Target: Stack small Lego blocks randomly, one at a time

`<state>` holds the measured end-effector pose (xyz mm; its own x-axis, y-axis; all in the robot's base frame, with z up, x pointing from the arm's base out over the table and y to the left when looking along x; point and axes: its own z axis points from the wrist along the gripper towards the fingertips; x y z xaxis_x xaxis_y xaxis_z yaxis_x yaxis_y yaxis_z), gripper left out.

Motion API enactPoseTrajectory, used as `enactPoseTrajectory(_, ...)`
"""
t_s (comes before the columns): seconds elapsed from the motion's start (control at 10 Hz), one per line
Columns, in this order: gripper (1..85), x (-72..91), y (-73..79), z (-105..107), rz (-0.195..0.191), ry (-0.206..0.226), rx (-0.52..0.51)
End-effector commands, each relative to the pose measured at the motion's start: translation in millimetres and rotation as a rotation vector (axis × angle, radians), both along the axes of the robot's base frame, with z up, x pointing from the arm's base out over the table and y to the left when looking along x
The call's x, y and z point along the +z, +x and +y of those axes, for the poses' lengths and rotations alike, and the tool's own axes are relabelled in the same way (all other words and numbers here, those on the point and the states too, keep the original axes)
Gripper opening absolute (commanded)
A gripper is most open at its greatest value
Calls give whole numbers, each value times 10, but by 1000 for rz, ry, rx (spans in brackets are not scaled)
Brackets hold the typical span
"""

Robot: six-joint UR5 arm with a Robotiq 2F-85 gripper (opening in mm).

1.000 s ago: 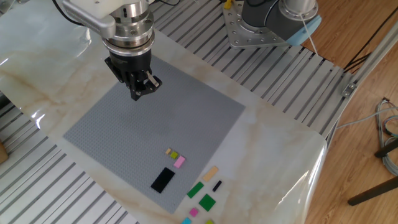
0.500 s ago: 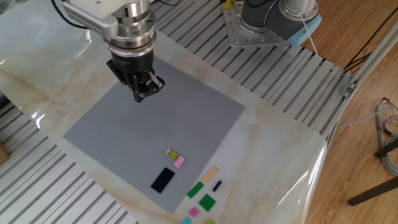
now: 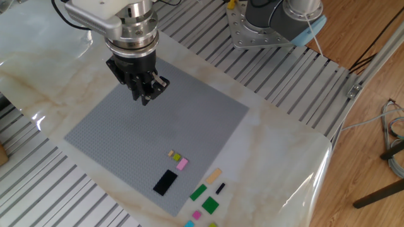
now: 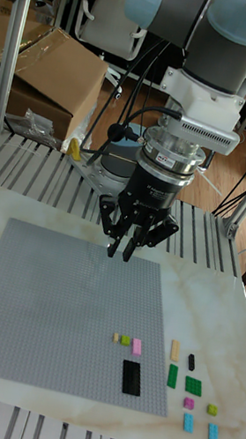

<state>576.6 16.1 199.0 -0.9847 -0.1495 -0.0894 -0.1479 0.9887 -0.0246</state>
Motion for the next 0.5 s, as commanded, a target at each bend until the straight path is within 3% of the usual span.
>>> enactPoseTrajectory(0.0,297,13,7,25,-3,11,6)
enactPoseTrajectory(0.4,297,0,2,64,3,26,1)
